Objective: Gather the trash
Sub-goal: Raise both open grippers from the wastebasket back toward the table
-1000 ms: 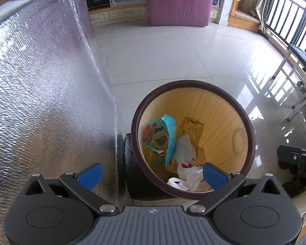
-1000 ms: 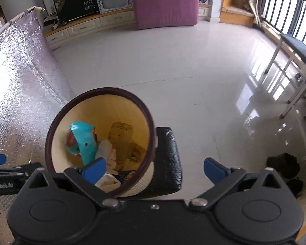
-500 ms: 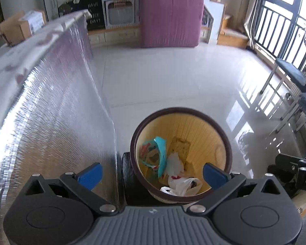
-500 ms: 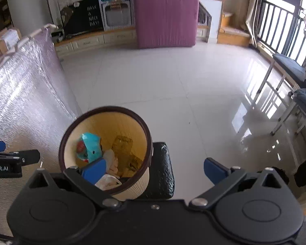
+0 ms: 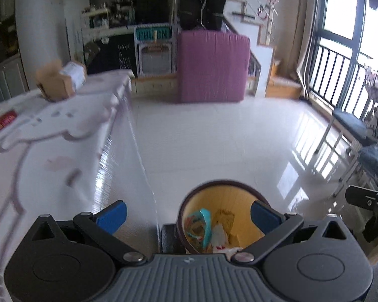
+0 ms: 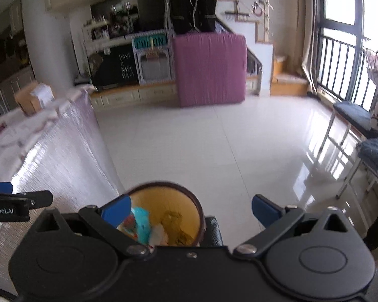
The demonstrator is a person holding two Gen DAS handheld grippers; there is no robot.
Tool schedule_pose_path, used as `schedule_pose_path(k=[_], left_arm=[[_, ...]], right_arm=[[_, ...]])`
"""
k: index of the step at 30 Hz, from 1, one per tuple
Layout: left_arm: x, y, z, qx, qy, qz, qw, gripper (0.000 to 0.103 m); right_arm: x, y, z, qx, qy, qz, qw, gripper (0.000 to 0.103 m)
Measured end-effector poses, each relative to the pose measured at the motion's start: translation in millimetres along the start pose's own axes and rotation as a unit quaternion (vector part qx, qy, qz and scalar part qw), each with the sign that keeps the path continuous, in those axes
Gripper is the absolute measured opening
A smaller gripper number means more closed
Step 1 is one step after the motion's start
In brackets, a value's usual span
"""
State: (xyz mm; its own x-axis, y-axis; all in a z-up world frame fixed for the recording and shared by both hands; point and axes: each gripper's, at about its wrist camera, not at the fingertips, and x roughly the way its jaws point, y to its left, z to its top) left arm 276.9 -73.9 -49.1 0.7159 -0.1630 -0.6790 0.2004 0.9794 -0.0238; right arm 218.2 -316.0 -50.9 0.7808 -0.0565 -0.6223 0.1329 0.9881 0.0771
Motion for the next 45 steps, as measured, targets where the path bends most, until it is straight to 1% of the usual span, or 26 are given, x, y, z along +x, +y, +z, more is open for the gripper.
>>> schedule_pose_path(k=[7, 12, 16, 20, 23, 28, 31, 35, 38, 43, 45], left_arm=[[-42, 35, 16, -0.015, -0.048, 0.018, 0.9986, 0.103], [-67, 71, 29, -0.027, -0.076, 0.041, 0.9959, 0.103], [-81, 106, 37, -0.034, -0.093, 0.065, 0.993, 0.103], [-91, 144, 49, -0.038, -0.105, 0.093, 0.9893, 0.103], [-95, 176, 59, -0.043, -0.111, 0.114, 0.9863, 0.103], [-98, 227, 78, -0.028, -0.134, 0.16, 0.9776, 0.103], [-93, 259, 86, -0.015, -0.137, 0.175, 0.9749, 0.103], [-75, 306, 87, -0.005, -0.138, 0.171, 0.9754, 0.103], [-50, 341, 81, -0.002, -0.137, 0.159, 0.9777, 0.103], [-3, 386, 78, -0.007, -0.118, 0.11, 0.9869, 0.103], [15, 400, 81, -0.011, -0.113, 0.096, 0.9889, 0.103]], right_arm=[[-35, 40, 24, -0.019, -0.059, 0.028, 0.998, 0.103], [-49, 72, 42, -0.032, -0.086, 0.056, 0.994, 0.103], [-53, 108, 57, -0.048, -0.101, 0.075, 0.991, 0.103], [-49, 142, 76, -0.065, -0.113, 0.094, 0.987, 0.103], [-45, 168, 92, -0.076, -0.12, 0.1, 0.985, 0.103], [-35, 214, 123, -0.089, -0.139, 0.12, 0.979, 0.103], [-25, 242, 140, -0.088, -0.146, 0.138, 0.976, 0.103], [-1, 285, 162, -0.092, -0.148, 0.16, 0.972, 0.103], [22, 315, 171, -0.09, -0.142, 0.173, 0.97, 0.103], [73, 361, 175, -0.08, -0.114, 0.173, 0.975, 0.103], [95, 376, 174, -0.073, -0.101, 0.166, 0.978, 0.103]])
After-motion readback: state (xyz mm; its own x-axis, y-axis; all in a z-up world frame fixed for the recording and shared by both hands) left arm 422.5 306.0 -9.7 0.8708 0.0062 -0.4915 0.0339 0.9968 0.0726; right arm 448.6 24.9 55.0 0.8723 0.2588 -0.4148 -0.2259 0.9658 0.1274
